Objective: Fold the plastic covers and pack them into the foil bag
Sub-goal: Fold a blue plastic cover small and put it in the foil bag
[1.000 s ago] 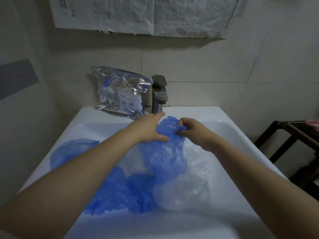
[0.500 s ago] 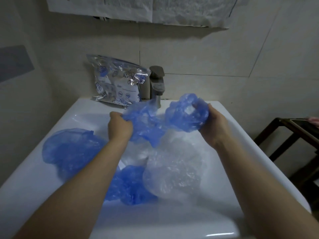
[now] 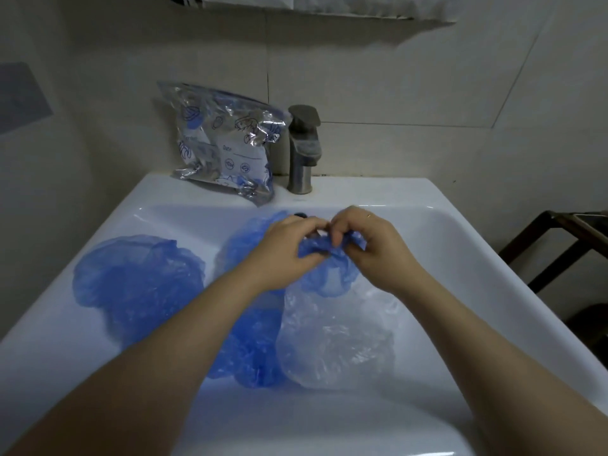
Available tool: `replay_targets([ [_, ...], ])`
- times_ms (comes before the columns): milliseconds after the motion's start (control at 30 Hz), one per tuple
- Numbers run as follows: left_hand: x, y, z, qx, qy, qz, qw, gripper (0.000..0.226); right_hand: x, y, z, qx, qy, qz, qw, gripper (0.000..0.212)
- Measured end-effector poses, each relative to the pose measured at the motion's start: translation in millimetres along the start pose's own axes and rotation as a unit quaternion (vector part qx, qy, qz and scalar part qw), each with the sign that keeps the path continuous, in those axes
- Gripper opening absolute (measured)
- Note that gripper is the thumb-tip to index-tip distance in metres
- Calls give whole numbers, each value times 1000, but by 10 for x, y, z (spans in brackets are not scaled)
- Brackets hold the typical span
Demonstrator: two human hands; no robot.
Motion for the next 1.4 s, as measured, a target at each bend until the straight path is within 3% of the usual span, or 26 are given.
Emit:
replay_targets([
  [100,-83,136,0,2,52,-55,997,52,-61,154,21,-18,-66,7,998,39],
  [167,-97,176,12,-33,53,-108,992,36,-63,218,54,-81,-107,52,990,34],
  [233,-79,180,31,-78,40,-201,976,43,-70,213,70,-143,-99,156,972,21],
  [333,-34,148,18,-124,67,-362,921,54,-102,120,73,-183,-88,274,940,32],
  [400,1,141,29,-126,98,-396,904,66,-124,70,83,-194,-68,315,927,29],
  [500,-20,189,95,-127,172,-320,923,97,-180,33,96,-230,-51,360,903,23],
  [567,-47,231,152,-123,255,-138,949,91,-178,27,107,-257,-79,380,885,22],
  [633,-130,255,149,-55,306,-19,950,69,-166,7,119,-272,-97,407,867,31],
  [700,-192,298,120,50,294,-76,952,39,-185,-33,129,-263,-79,426,862,29],
  [767,-173,295,117,122,265,-145,946,24,-206,-86,136,-247,-59,425,869,26],
  [867,-106,216,127,145,248,-179,941,13,-225,-129,145,-197,-41,374,905,23],
  [933,-57,163,128,167,224,-163,946,18,-224,-142,141,-173,-17,357,918,30],
  [1000,-40,110,110,170,199,-180,948,39,-193,-182,131,-167,46,341,924,20],
  [1067,-79,61,82,116,209,-205,949,61,-165,-232,132,-162,96,316,930,8],
  [1133,-175,19,70,64,230,-216,947,54,-166,-247,131,-148,115,287,939,5],
  [1200,-288,76,67,84,242,-212,943,26,-184,-196,114,-114,85,261,955,9],
  [1300,-472,293,78,204,296,-85,929,14,-124,-22,73,-66,-13,225,972,15],
  [1400,-538,433,89,251,356,207,876,15,-13,206,46,-23,-110,196,974,23],
])
Point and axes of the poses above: each hand's wrist, its own z-axis away from the middle knuckle, its own y-axis out of the back of the hand, x = y × z, the point moved 2 cm from there along -z, towards the middle knuckle
